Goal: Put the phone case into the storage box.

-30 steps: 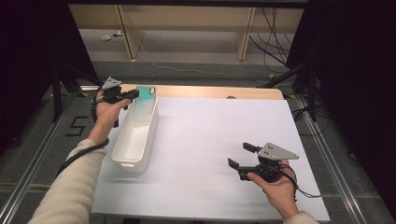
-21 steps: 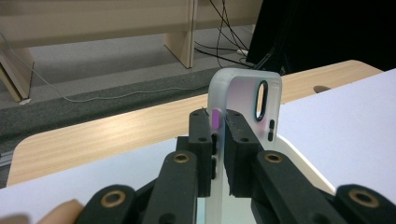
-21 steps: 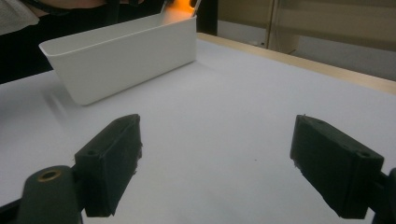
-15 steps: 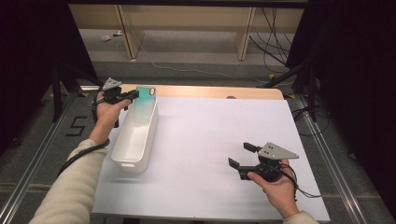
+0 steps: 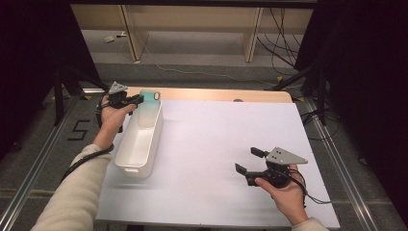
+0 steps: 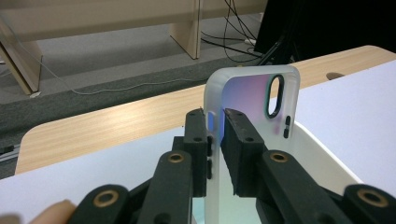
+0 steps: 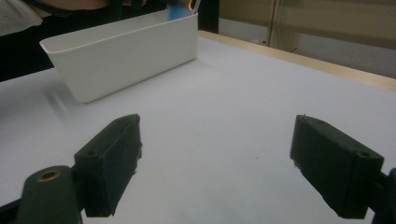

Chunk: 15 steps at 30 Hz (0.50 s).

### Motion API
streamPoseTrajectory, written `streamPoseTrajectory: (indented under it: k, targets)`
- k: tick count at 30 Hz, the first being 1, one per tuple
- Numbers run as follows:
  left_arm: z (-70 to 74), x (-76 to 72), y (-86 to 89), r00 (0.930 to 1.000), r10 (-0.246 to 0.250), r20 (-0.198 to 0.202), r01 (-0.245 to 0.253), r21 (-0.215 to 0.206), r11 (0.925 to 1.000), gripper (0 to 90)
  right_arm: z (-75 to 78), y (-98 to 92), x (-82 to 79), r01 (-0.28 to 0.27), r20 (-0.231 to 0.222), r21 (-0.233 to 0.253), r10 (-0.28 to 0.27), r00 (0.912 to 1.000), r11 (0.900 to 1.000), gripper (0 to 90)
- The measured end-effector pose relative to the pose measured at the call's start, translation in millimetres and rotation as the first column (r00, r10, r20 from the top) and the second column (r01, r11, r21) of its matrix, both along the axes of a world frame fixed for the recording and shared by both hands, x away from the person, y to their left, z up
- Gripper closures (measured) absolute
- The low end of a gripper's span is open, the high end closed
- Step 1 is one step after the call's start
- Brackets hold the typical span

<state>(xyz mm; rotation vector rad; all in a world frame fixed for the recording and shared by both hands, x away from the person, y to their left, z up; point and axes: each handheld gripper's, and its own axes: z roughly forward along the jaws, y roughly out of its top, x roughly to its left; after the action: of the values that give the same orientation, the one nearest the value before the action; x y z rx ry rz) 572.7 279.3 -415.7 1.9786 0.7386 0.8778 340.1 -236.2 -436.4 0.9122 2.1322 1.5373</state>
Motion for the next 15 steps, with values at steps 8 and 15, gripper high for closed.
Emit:
streamPoseTrajectory:
  k: [8,15]
  targets:
    - [3.0,-0.5,0.2,0.9996,0.025,-0.016,-0.024,0.029,0.9993,67.3,1.5,-0.2,-1.6,0.008,-0.008,-0.015,-0.008,0.9999,1.0,17.5]
    - [8.0,-3.9,5.2,0.9992,0.035,-0.022,-0.034,0.044,0.9985,50.7,1.7,-1.6,-1.2,0.011,-0.007,-0.047,-0.011,0.9999,0.999,17.3]
